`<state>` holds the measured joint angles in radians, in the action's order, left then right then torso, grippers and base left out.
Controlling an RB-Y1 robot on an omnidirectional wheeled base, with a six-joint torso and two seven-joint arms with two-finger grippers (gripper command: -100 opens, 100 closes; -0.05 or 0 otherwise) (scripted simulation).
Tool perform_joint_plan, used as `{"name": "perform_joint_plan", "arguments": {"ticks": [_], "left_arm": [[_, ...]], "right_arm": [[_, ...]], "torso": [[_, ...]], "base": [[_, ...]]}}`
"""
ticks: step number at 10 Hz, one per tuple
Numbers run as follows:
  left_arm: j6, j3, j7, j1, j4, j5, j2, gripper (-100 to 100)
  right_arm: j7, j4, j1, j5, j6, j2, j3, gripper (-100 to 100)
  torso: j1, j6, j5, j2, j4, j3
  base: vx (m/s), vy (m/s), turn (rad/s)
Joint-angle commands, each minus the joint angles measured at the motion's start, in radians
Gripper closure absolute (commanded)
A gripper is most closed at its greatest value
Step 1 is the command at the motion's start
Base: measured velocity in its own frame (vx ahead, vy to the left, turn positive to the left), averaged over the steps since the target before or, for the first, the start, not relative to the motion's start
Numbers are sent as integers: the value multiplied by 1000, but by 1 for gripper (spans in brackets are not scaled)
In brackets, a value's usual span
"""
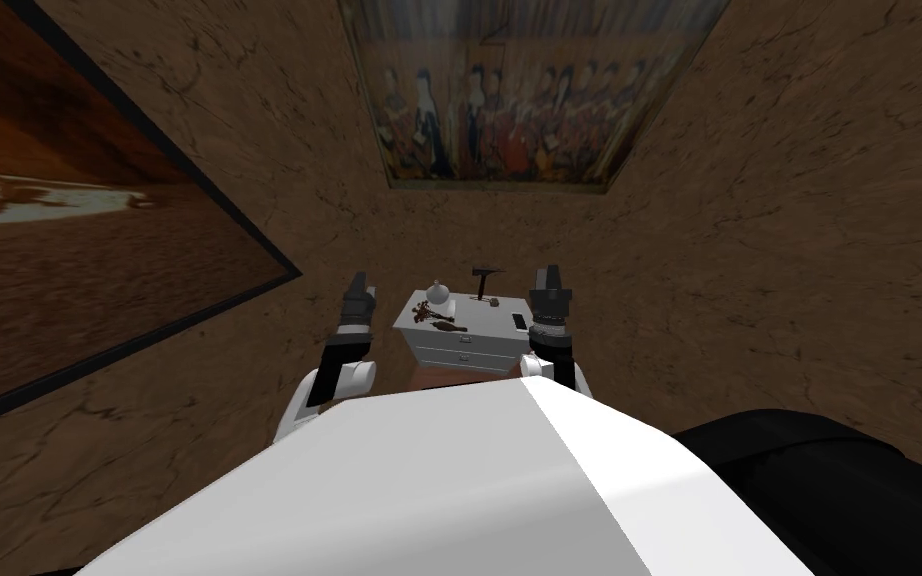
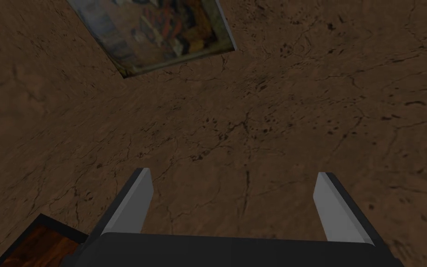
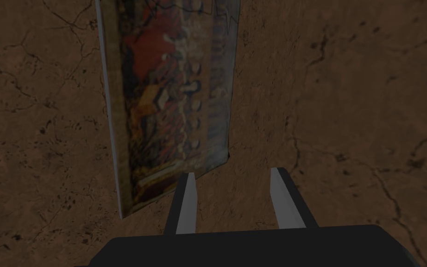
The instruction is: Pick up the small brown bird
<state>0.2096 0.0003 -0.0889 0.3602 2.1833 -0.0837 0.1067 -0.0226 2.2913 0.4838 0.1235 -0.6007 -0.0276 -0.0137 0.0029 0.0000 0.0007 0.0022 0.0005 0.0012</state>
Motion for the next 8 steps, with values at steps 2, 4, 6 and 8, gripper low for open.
{"name": "perform_joint_plan", "arguments": {"ticks": [2, 4, 6, 8], "left_arm": [[-41, -5, 0, -49, -62, -1, 14, -100], [-71, -7, 1, -86, -107, -1, 23, -100], [-101, -10, 3, -124, -154, 0, 31, -100], [-133, -14, 6, -163, -204, 2, 39, -100]], "right_arm": [[0, 0, 0, 0, 0, 0, 0, 0], [0, 0, 0, 0, 0, 0, 0, 0], [0, 0, 0, 0, 0, 0, 0, 0], [0, 0, 0, 0, 0, 0, 0, 0]], "torso": [[1, 0, 0, 1, 0, 1], [0, 0, 0, 1, 0, 1], [-1, 0, 0, 0, 0, 0], [-1, 0, 0, 0, 0, 0]], "base": [[-58, 49, 22], [-43, 35, 14], [-33, 23, 18], [-42, 24, 12]]}}
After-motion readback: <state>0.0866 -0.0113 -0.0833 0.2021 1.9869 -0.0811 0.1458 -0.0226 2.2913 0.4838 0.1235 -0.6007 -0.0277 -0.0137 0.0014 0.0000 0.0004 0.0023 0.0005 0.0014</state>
